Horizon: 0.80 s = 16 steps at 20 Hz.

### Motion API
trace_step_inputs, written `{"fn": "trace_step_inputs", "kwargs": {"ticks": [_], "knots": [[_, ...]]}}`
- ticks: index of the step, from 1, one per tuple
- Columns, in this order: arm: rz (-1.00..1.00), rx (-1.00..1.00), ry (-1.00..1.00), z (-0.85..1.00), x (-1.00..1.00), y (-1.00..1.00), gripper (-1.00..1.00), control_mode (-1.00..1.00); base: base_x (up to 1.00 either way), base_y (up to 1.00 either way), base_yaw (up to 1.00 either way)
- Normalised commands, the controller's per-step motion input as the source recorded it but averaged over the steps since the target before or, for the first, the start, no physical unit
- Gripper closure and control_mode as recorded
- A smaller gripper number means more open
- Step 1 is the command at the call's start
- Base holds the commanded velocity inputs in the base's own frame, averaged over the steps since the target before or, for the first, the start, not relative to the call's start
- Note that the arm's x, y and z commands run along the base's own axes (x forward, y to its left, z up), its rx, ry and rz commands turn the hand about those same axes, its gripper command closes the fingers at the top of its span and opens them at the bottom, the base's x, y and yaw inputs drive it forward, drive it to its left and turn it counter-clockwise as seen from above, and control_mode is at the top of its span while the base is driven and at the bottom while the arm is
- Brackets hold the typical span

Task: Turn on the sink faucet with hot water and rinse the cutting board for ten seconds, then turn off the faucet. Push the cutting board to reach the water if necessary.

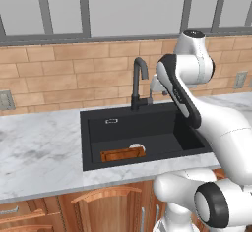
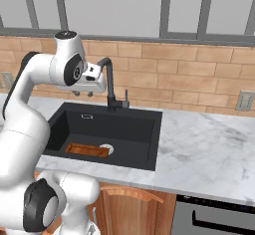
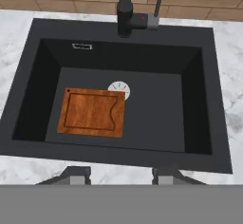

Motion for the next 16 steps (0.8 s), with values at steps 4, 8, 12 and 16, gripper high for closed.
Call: {"fn": "trace_step_inputs", "kwargs": {"ticks": [4,8,12,16], "knots": [[0.00,0.00,-0.06,-0.09,0.00,-0.04,-1.00,-1.00,0.00,0.00,0.00],[0.00,0.00,-0.11,-0.18,0.00,-0.14,-1.00,-1.00,0.00,0.00,0.00],[0.00,0.00,-0.16,-0.16,0.00,-0.23,-1.00,-1.00,0.00,0.00,0.00],[0.00,0.03,-0.17,-0.12,0.04,-0.32,-1.00,-1.00,0.00,0.00,0.00]]}}
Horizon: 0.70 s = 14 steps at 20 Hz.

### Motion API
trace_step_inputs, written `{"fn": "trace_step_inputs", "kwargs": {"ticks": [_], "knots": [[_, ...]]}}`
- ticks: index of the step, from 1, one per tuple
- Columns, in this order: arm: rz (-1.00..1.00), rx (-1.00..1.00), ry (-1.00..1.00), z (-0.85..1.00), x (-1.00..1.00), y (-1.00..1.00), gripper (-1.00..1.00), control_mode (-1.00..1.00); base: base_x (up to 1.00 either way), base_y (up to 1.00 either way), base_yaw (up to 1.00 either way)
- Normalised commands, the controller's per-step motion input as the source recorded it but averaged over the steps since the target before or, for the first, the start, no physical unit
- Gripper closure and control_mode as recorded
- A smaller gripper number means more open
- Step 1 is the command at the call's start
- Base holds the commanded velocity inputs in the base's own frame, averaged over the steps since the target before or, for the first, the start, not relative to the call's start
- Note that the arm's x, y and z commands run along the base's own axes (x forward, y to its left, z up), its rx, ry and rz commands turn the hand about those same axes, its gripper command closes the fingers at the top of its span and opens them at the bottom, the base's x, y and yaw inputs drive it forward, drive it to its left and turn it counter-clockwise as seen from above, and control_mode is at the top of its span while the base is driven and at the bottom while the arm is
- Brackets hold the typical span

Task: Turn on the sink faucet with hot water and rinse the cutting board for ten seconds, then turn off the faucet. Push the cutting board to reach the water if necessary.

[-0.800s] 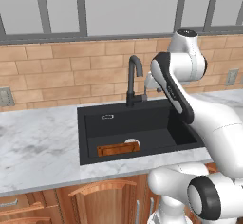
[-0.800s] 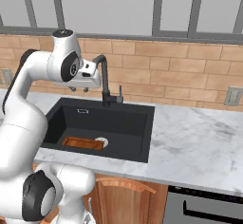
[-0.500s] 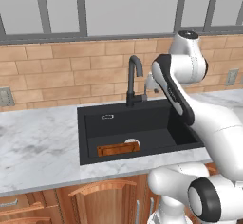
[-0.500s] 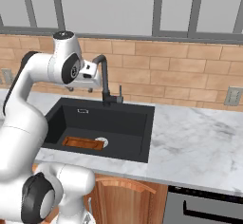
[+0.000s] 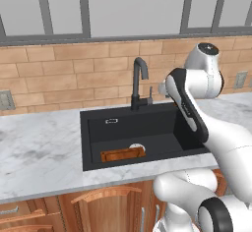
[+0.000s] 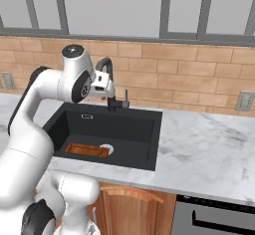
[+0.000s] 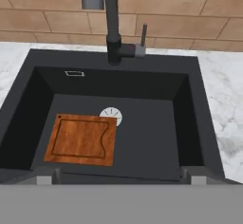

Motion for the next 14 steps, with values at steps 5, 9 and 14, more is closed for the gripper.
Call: {"fn": "trace_step_inputs", "kwargs": {"ticks": [5,9,14], "knots": [[0.00,0.04,-0.18,-0.10,0.10,-0.35,-1.00,-1.00,0.00,0.00,0.00],[0.00,0.04,-0.16,-0.13,0.20,-0.32,-1.00,-1.00,0.00,0.00,0.00],[0.00,0.02,-0.13,-0.22,0.29,-0.24,-1.00,-1.00,0.00,0.00,0.00]]}}
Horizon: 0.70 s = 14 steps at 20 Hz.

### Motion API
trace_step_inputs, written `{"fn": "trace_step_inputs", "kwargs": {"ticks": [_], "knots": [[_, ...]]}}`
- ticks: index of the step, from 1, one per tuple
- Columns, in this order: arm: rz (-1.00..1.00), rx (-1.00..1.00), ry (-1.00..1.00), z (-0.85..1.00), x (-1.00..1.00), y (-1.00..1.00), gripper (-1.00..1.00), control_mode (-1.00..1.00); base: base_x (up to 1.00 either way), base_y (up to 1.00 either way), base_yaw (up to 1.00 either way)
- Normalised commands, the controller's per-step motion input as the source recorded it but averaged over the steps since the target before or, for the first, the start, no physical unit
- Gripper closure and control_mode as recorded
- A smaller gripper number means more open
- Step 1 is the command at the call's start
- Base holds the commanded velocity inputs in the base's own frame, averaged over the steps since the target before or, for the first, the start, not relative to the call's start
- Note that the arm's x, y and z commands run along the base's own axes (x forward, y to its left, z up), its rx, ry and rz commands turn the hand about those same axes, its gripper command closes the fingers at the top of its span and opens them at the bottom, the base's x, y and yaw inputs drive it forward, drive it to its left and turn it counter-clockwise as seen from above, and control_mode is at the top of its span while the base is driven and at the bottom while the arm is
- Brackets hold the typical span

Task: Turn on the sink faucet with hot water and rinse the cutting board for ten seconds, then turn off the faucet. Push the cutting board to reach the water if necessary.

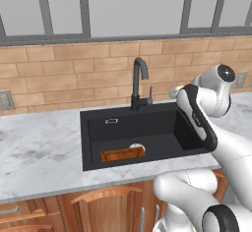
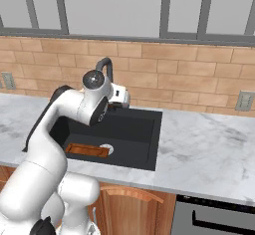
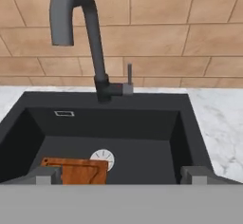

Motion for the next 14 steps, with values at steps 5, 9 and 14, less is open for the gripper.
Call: {"fn": "trace_step_inputs", "kwargs": {"ticks": [5,9,14], "knots": [[0.00,0.01,-0.12,-0.21,0.29,-0.15,-1.00,-1.00,0.00,0.00,0.00],[0.00,0.01,-0.09,-0.24,0.34,-0.03,-1.00,-1.00,0.00,0.00,0.00],[0.00,0.01,-0.06,-0.14,0.34,-0.01,-1.00,-1.00,0.00,0.00,0.00]]}}
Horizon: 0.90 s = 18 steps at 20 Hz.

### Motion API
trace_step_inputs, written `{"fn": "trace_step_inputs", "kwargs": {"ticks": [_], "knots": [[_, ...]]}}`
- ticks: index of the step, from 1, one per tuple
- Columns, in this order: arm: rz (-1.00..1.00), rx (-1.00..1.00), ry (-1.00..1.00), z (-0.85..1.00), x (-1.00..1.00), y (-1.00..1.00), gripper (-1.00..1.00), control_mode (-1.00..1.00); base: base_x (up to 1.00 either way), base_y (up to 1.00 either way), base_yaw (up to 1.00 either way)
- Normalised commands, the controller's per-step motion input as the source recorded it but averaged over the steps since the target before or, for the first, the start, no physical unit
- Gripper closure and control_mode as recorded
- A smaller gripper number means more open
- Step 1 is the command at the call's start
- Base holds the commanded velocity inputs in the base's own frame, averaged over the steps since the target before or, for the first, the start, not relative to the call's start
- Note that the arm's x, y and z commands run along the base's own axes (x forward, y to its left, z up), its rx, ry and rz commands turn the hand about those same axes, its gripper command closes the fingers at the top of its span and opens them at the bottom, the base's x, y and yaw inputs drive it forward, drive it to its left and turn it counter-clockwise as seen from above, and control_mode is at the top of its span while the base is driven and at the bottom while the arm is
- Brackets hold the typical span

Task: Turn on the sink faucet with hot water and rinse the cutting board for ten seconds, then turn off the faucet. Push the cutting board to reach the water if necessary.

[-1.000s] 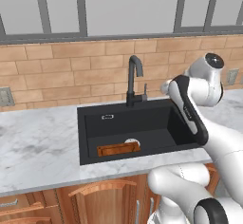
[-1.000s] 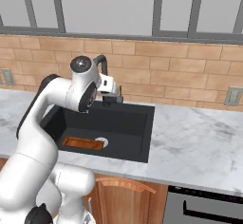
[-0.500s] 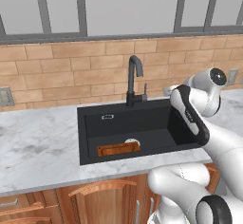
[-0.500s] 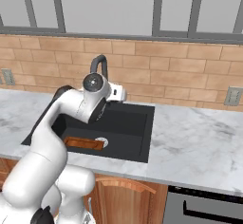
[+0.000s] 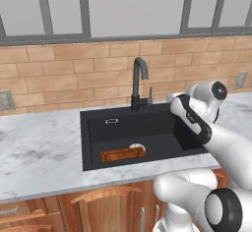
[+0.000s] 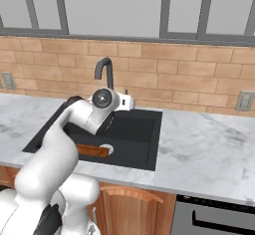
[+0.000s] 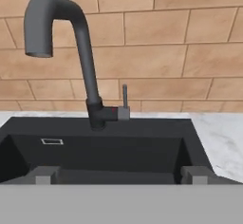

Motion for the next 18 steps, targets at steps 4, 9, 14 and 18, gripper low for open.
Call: {"fn": "trace_step_inputs", "kwargs": {"ticks": [4,9,14,18], "knots": [[0.00,0.01,-0.05,-0.11,0.33,0.00,-1.00,-1.00,0.00,0.00,0.00],[0.00,0.02,-0.03,-0.10,0.29,0.00,-1.00,-1.00,0.00,0.00,0.00],[0.00,0.02,-0.03,-0.09,0.28,-0.01,-1.00,-1.00,0.00,0.00,0.00],[0.00,0.02,-0.06,-0.23,0.22,-0.04,-1.00,-1.00,0.00,0.00,0.00]]}}
